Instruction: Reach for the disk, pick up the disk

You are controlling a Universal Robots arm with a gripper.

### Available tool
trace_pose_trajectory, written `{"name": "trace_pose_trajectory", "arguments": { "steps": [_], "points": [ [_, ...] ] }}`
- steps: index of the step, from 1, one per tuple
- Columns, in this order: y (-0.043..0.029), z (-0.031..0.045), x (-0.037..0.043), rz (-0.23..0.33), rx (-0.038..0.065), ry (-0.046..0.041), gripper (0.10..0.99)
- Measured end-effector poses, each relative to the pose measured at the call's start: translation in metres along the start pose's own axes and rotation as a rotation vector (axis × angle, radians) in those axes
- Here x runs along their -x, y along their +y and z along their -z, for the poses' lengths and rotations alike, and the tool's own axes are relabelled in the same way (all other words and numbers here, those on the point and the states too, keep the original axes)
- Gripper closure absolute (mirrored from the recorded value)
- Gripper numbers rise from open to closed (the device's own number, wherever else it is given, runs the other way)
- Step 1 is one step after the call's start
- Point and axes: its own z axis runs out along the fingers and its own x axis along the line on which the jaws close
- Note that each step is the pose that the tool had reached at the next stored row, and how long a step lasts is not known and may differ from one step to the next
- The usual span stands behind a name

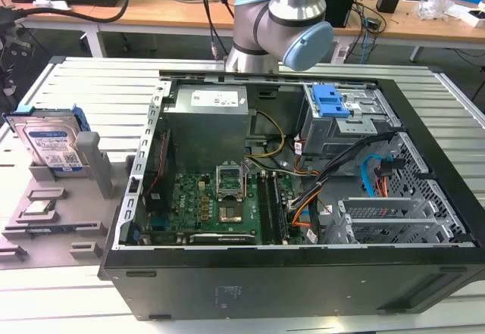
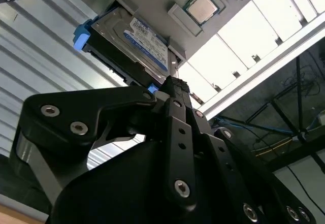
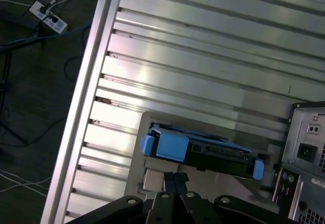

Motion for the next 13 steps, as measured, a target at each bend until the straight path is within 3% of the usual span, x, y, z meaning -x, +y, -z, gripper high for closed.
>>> {"name": "trace_pose_trajectory", "arguments": {
  "steps": [13],
  "points": [
    [0.0000, 0.0000, 0.0000, 0.124, 0.000, 0.0047, 0.980]
  ]
}}
